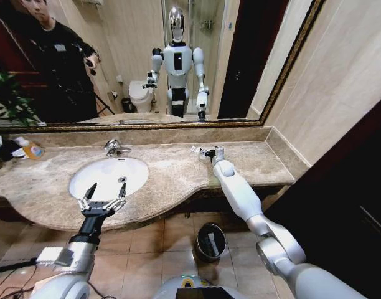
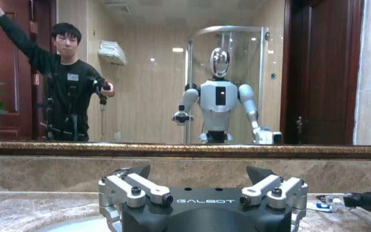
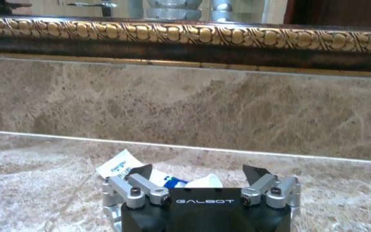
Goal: Pick up the trash from the sink and place it in the trash bin.
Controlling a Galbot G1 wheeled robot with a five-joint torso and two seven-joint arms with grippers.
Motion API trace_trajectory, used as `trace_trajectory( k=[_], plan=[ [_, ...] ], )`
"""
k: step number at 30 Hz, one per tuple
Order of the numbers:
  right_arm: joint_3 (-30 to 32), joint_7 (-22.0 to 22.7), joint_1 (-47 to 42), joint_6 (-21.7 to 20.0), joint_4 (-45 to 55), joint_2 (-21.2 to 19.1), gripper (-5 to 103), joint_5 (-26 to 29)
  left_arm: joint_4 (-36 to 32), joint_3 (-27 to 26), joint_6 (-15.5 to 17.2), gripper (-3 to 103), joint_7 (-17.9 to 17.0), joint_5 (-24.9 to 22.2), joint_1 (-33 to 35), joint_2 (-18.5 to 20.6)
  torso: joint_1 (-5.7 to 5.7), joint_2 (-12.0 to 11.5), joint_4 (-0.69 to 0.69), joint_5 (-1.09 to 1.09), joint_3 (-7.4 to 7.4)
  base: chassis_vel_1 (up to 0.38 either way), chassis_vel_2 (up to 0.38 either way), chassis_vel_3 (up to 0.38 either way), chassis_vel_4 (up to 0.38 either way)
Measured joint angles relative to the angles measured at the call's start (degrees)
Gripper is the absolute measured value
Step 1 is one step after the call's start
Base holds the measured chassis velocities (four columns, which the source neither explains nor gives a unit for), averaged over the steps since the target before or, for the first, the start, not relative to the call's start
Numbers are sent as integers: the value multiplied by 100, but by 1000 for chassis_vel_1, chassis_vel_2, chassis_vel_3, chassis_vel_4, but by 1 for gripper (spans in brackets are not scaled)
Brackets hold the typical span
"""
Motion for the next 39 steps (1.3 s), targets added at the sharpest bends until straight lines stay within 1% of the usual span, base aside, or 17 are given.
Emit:
trace_trajectory(
  k=[1,4,6,7,8,10,13,15,16,18,20,26,30,32,34,38,39],
  plan=[
    [0,0,0,0,0,0,94,0,0,0,0,100,0,0,0,0,0,0,0,0,0,0,0,0,0],
    [9,-4,-27,0,-8,5,80,-36,0,0,0,100,0,0,0,0,0,0,0,0,0,0,0,0,0],
    [9,-5,-34,0,-11,8,80,-51,0,0,0,100,0,0,0,0,0,0,0,0,0,0,0,0,0],
    [10,-5,-39,0,-15,9,74,-63,0,0,0,100,0,0,0,0,0,0,0,0,0,0,0,0,0],
    [13,-5,-62,2,-30,11,63,-116,0,0,0,100,0,0,0,0,0,0,0,0,0,0,0,0,0],
    [14,-5,-68,3,-32,11,63,-126,0,0,0,100,0,0,0,0,0,0,0,0,0,0,0,0,0],
    [19,-9,-101,39,-53,-2,47,-179,0,0,0,100,0,0,0,0,0,0,0,0,0,0,0,0,0],
    [19,-9,-109,50,-55,-7,47,-188,0,0,0,100,0,0,0,0,0,0,0,0,0,0,0,0,0],
    [20,-9,-120,62,-55,-16,37,-197,0,0,0,100,0,0,0,0,0,0,0,0,0,0,0,0,0],
    [20,-9,-128,68,-51,-26,37,-198,0,0,0,100,0,0,0,0,0,0,0,0,0,0,0,0,0],
    [21,-9,-152,78,-31,-50,33,-200,0,0,0,100,0,0,0,0,0,0,0,0,0,0,0,0,0],
    [13,-7,-200,91,32,-96,33,-202,0,0,0,100,0,0,0,0,0,0,0,0,0,0,0,0,0],
    [2,44,-255,64,255,-171,33,-139,0,0,0,100,0,0,0,0,0,0,0,1,0,0,0,0,0],
    [-34,139,-356,-38,646,-312,33,52,0,0,0,100,0,0,0,0,0,0,1,0,0,0,0,0,0],
    [-44,160,-385,-74,756,-356,33,104,0,0,0,100,0,0,0,0,0,0,1,1,0,0,0,0,0],
    [-130,367,-673,-382,1700,-776,33,623,0,0,0,100,0,0,0,0,0,0,0,1,0,0,0,0,0],
    [-130,367,-673,-382,1700,-776,33,623,0,0,0,100,0,0,0,0,0,0,0,1,0,0,0,0,0]
  ],
)
